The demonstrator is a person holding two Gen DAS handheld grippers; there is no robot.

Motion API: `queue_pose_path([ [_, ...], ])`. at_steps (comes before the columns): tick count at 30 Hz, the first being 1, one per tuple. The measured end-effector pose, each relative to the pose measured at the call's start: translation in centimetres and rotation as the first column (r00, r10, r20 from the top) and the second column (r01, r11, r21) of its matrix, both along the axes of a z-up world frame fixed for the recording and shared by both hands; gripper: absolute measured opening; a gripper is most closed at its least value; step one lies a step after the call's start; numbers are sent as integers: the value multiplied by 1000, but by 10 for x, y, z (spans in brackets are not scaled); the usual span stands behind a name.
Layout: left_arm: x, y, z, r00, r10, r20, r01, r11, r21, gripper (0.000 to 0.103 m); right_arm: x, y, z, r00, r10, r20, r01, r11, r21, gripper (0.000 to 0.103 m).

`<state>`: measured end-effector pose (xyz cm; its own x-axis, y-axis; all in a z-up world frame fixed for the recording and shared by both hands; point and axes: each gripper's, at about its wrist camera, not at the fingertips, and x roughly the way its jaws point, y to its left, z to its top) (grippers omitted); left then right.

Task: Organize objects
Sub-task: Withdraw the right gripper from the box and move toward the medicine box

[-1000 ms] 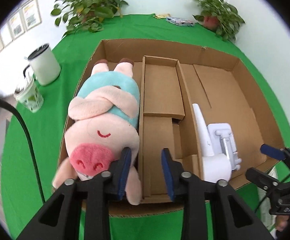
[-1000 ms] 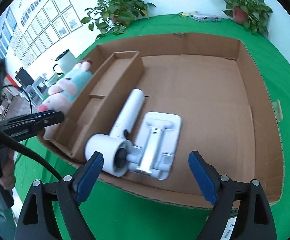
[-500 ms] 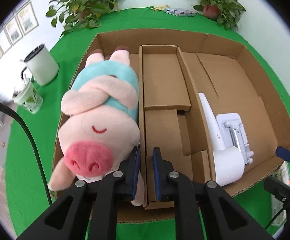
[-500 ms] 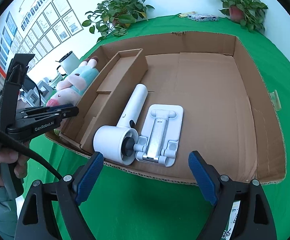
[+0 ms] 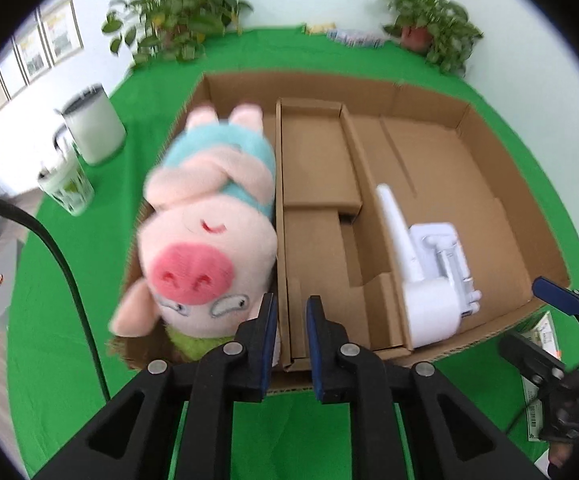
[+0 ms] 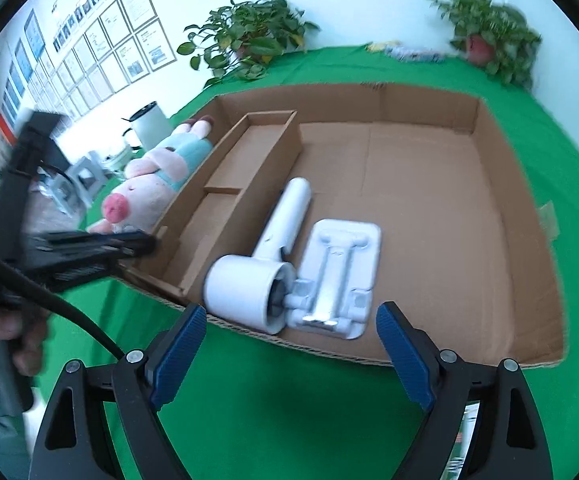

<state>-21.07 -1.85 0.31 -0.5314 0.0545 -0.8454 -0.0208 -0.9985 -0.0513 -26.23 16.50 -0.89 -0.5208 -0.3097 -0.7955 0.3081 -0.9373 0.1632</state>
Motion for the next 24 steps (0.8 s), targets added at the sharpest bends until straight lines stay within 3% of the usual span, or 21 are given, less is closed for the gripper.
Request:
queue_pose_path([
  [2, 18, -5, 24, 996, 0, -85, -1, 1000, -5, 17, 9, 0, 6, 998, -5, -64, 8, 999, 48, 90],
  [3, 28, -8, 37, 991, 2, -137, -2, 1000, -5, 25, 17, 1, 9, 995, -2, -105, 10, 998, 69, 92],
  [5, 45, -12, 57, 974, 19, -227, -23, 1000, -15, 51, 31, 5, 15, 986, -17, -169, 33, 995, 90, 92],
  [6, 52, -14, 65, 960, 36, -276, -46, 999, -28, 73, 38, 8, 18, 981, -34, -193, 52, 995, 90, 93],
  [7, 60, -14, 71, 944, 55, -325, -70, 997, -33, 81, 43, 10, 21, 977, -53, -208, 73, 993, 88, 93],
  [8, 71, -13, 75, 919, 70, -388, -89, 996, -30, 81, 48, 12, 23, 973, -75, -218, 95, 992, 84, 93],
  [10, 80, -8, 78, 897, 59, -437, -85, 996, -39, 81, 55, 14, 29, 968, -102, -230, 121, 990, 71, 93],
  [16, 94, 23, 61, 888, 6, -459, -50, 995, -84, 81, 84, 11, 41, 954, -127, -270, 151, 986, 70, 92],
  [17, 96, 28, 58, 889, -1, -458, -42, 996, -85, 81, 88, 12, 41, 952, -133, -276, 157, 985, 68, 85],
  [18, 99, 33, 55, 888, -11, -459, -29, 996, -81, 81, 93, 14, 42, 949, -141, -282, 165, 984, 62, 62],
  [20, 102, 40, 50, 889, -19, -458, -14, 998, -68, 81, 98, 17, 41, 947, -159, -279, 188, 979, 79, 30],
  [21, 104, 43, 48, 889, -22, -458, -6, 998, -59, 74, 101, 20, 40, 947, -166, -276, 195, 977, 82, 25],
  [24, 107, 49, 42, 901, -37, -433, 15, 998, -55, 18, 112, 27, 38, 943, -173, -285, 201, 977, 72, 30],
])
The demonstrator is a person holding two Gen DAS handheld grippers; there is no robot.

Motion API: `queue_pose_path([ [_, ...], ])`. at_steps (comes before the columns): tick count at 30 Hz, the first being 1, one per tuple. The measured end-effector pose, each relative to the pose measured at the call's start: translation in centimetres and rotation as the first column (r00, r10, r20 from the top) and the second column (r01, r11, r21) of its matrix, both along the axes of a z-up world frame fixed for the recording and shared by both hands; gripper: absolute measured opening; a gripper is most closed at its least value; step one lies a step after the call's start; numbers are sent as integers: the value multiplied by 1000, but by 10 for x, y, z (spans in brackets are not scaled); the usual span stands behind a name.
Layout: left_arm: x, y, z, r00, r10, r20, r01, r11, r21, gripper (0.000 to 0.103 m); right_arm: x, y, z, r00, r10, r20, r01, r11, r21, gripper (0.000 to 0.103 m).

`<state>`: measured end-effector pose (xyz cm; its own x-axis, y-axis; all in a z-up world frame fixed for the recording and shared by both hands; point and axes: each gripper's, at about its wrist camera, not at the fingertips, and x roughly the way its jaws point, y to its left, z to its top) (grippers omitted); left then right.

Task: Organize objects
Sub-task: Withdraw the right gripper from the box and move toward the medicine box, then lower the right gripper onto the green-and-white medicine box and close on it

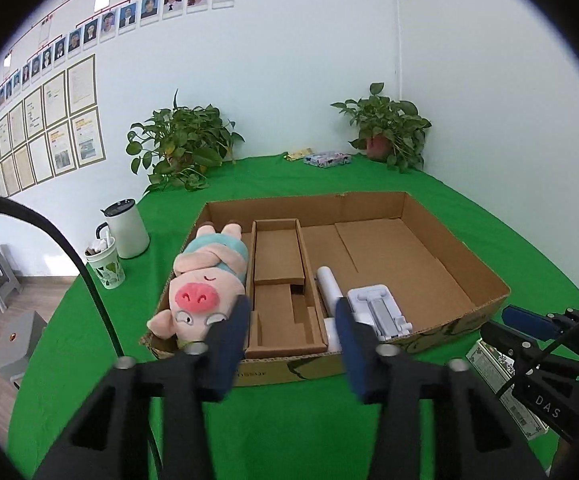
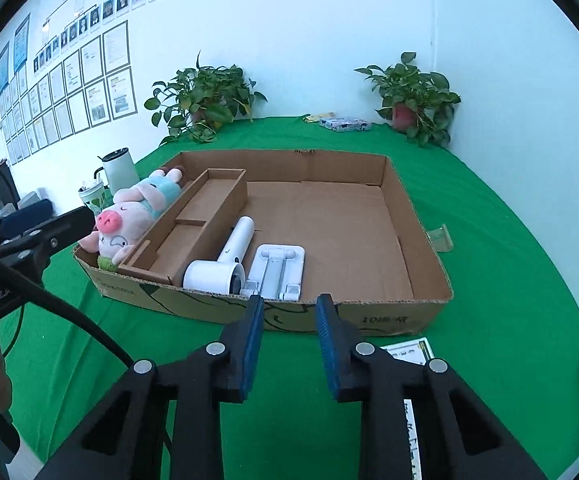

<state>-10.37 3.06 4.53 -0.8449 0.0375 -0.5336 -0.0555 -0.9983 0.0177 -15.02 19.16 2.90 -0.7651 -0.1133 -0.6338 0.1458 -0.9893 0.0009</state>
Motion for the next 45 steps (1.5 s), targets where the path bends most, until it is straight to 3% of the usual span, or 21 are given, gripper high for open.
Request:
queue_pose_path([
  [1, 0, 0, -2, 1000, 1, 13, -1, 1000, 2, 15, 3, 1, 0, 1000, -2, -1, 2, 1000, 3, 38],
  [3, 6, 1, -3, 1000, 2, 0, -2, 1000, 10, 15, 10, 4, -1, 1000, -6, -8, 6, 1000, -2, 97],
  [4, 9, 1, -2, 1000, 8, -12, -8, 1000, 5, 22, 13, 7, -1, 1000, -6, -24, 6, 1000, -15, 103],
  [5, 12, 2, -1, 1000, 13, -16, -13, 1000, -3, 33, 18, 9, -1, 999, -8, -44, 7, 1000, -23, 102],
  [6, 14, 3, 0, 1000, 18, -25, -18, 1000, -13, 63, 20, 9, -2, 999, -7, -44, 6, 1000, -21, 102],
  [7, 18, 2, 1, 998, 30, -48, -31, 999, -17, 82, 21, 10, -2, 999, -4, -37, 3, 1000, -20, 102],
  [19, 54, 0, 2, 987, 32, -158, -31, 999, 7, 82, 54, 14, 7, 991, 45, -127, -48, 998, -28, 102],
  [22, 58, -9, 0, 988, 50, -144, -48, 999, 18, 82, 59, 23, 6, 991, 50, -128, -57, 997, -48, 102],
  [25, 61, -34, -7, 990, 95, -99, -94, 995, 18, 82, 65, 44, -3, 995, 31, -91, -32, 1000, -2, 102],
  [28, 69, -70, -4, 971, 207, -121, -217, 972, -86, 82, 74, 82, -20, 1000, -25, -17, 25, 1000, 14, 102],
  [30, 74, -94, 3, 957, 257, -132, -273, 955, -117, 82, 76, 104, -36, 997, -30, 75, 30, 1000, 1, 102],
  [35, 77, -100, -6, 968, 237, -81, -246, 962, -119, 82, 76, 123, -68, 986, -43, 160, 40, 999, 18, 102],
  [37, 71, -89, -22, 980, 197, -21, -199, 976, -87, 82, 73, 123, -77, 983, -32, 183, 30, 999, 14, 99],
  [39, 66, -75, -37, 988, 153, 29, -152, 988, -40, 82, 69, 115, -90, 979, 1, 205, -9, 999, 39, 84],
  [40, 66, -68, -44, 991, 127, 48, -126, 992, -17, 82, 69, 111, -94, 978, 4, 209, -17, 998, 61, 83],
  [42, 63, -54, -54, 993, 95, 75, -96, 995, 15, 82, 71, 100, -94, 981, 15, 191, -38, 993, 114, 67],
  [45, 63, -41, -59, 994, 56, 98, -60, 997, 46, 82, 75, 84, -86, 976, 105, 189, -118, 991, 62, 61],
])
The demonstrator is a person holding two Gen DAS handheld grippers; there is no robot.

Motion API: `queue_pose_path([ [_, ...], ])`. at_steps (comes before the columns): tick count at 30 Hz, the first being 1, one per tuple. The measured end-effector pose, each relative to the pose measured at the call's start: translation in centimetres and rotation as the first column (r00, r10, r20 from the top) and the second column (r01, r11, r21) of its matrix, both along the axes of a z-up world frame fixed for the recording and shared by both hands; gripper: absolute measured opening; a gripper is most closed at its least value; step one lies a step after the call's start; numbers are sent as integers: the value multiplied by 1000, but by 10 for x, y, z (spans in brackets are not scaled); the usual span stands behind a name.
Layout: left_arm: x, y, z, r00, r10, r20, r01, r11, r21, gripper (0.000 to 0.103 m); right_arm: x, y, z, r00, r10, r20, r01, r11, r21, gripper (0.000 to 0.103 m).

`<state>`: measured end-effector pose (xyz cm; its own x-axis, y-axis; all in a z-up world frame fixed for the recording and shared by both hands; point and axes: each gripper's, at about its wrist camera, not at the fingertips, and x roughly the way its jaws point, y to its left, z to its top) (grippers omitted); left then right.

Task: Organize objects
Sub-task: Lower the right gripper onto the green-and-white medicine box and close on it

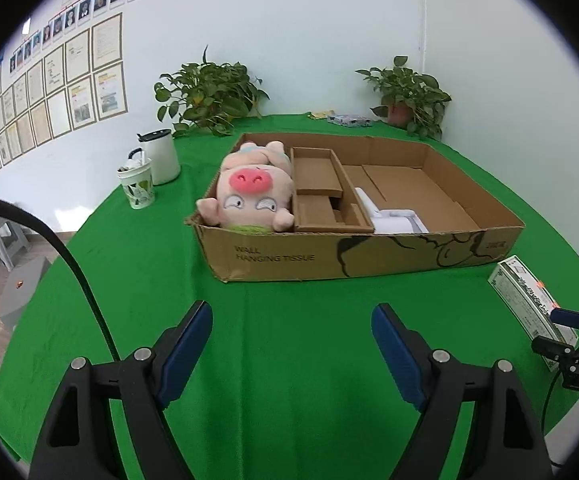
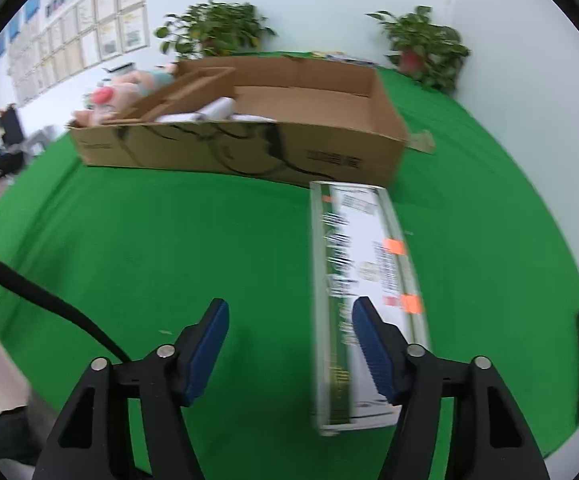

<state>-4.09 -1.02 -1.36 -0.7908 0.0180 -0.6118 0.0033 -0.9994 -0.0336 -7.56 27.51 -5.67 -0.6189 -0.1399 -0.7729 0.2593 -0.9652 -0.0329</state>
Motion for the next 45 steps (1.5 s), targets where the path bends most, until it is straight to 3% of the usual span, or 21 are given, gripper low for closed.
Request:
queue_pose_path([
  [2, 1, 2, 1, 1000, -9, -1, 9, 1000, 12, 82, 8, -11, 5, 998, 30, -52, -29, 999, 18, 70],
  [3, 3, 2, 2, 1000, -10, -3, 10, 1000, 16, 82, 9, -12, 8, 997, 28, -72, -26, 999, 30, 85],
  [5, 3, 3, 3, 1000, -21, -4, 21, 1000, 16, 82, 12, -5, 13, 995, -1, -102, 2, 1000, 15, 103],
  [8, 3, 7, 2, 999, -40, -1, 40, 999, 12, 82, 3, 25, 13, 993, -86, -86, 83, 996, -40, 102],
  [11, 2, 13, -3, 999, -48, 11, 48, 998, 31, 82, -16, 56, 2, 988, -156, 8, 156, 982, -103, 102],
  [13, 0, 18, -8, 998, -59, 27, 58, 997, 42, 82, -19, 62, -6, 987, -155, 41, 158, 983, -95, 91],
  [14, 0, 20, -10, 997, -64, 33, 63, 997, 47, 82, -18, 61, -9, 988, -145, 53, 149, 985, -86, 77],
  [15, 1, 21, -11, 997, -68, 37, 66, 996, 52, 82, -17, 56, -12, 989, -129, 67, 134, 988, -73, 71],
  [18, 1, 25, -14, 994, -87, 59, 83, 994, 66, 82, -12, 31, -18, 995, -46, 86, 53, 995, -81, 64],
  [21, -1, 25, -16, 991, -106, 81, 99, 990, 96, 82, -6, 11, -9, 997, 29, 68, -18, 988, -154, 68],
  [22, -3, 25, -17, 990, -112, 91, 101, 988, 113, 82, -4, 7, -5, 998, 33, 51, -24, 985, -171, 75],
  [23, -5, 26, -18, 987, -125, 104, 111, 984, 137, 82, -3, 5, 0, 999, 28, 31, -22, 983, -184, 97],
  [24, -9, 27, -20, 982, -144, 123, 123, 978, 167, 82, -1, 4, 5, 1000, 13, 6, -12, 981, -195, 102],
  [31, -35, 58, -39, 934, -274, 229, 179, 914, 363, 82, -2, -4, -4, 1000, 23, 20, -19, 987, -160, 102],
  [35, -50, 87, -47, 905, -341, 254, 216, 884, 415, 82, 10, -19, -14, 999, 26, 41, -21, 991, -129, 102],
  [40, -66, 108, -66, 858, -395, 328, 188, 836, 515, 81, 14, -31, -28, 999, -21, 36, 23, 999, -46, 100],
  [45, -65, 118, -70, 845, -419, 333, 196, 822, 535, 81, 14, -35, -33, 999, -27, 30, 28, 999, -30, 89],
])
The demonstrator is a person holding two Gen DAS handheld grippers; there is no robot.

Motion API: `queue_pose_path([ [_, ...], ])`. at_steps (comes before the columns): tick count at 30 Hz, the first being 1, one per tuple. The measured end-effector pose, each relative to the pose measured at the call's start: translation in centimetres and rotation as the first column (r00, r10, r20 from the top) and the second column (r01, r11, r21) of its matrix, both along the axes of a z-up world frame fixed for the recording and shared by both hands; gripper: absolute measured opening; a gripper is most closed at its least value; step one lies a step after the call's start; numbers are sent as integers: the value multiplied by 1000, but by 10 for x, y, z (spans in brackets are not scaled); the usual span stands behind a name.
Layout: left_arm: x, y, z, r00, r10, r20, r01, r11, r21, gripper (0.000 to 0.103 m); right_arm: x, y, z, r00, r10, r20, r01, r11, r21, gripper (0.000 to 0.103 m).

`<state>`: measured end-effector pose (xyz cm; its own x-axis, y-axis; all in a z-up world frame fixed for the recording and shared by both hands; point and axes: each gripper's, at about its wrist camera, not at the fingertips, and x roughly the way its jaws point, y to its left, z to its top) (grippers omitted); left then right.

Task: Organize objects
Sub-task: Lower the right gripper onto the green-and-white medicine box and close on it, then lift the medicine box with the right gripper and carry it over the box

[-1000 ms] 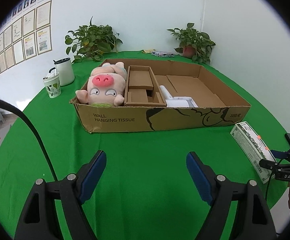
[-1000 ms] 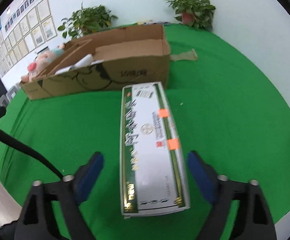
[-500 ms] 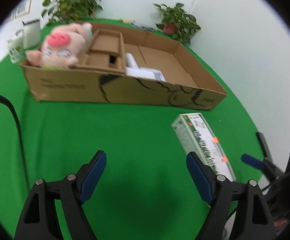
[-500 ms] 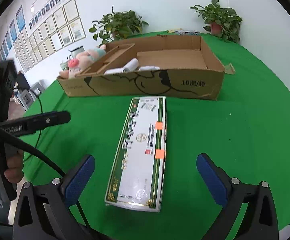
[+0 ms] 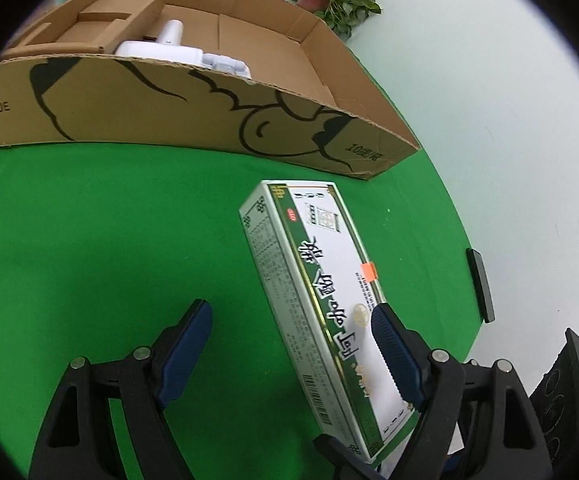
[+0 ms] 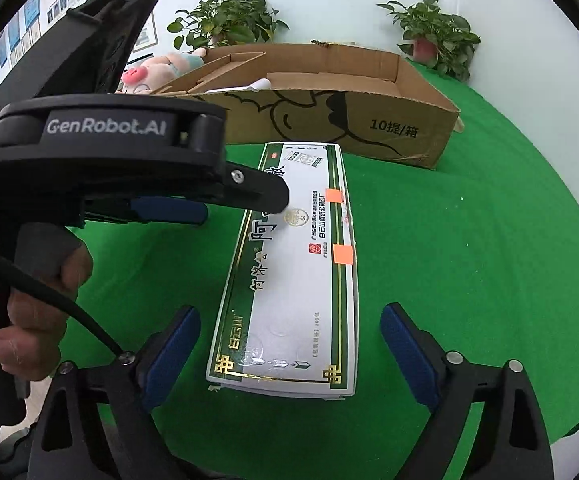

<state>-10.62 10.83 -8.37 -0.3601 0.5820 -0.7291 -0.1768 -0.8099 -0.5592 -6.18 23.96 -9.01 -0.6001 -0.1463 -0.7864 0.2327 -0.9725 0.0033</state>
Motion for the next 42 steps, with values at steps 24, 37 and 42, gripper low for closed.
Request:
queue_pose_path([
  [24, 35, 9, 4, 996, -26, 88, 23, 999, 36, 55, -20, -1, -8, 992, 44, 122, -9, 960, -280, 64],
  [37, 73, -59, 93, 983, 146, -112, -149, 989, -15, 48, -32, -84, 42, 983, 180, -29, -182, 950, -255, 62],
  [42, 39, -63, 142, 968, 133, -214, -144, 989, -34, 47, -46, -105, 81, 970, 205, -129, -232, 940, -250, 62],
])
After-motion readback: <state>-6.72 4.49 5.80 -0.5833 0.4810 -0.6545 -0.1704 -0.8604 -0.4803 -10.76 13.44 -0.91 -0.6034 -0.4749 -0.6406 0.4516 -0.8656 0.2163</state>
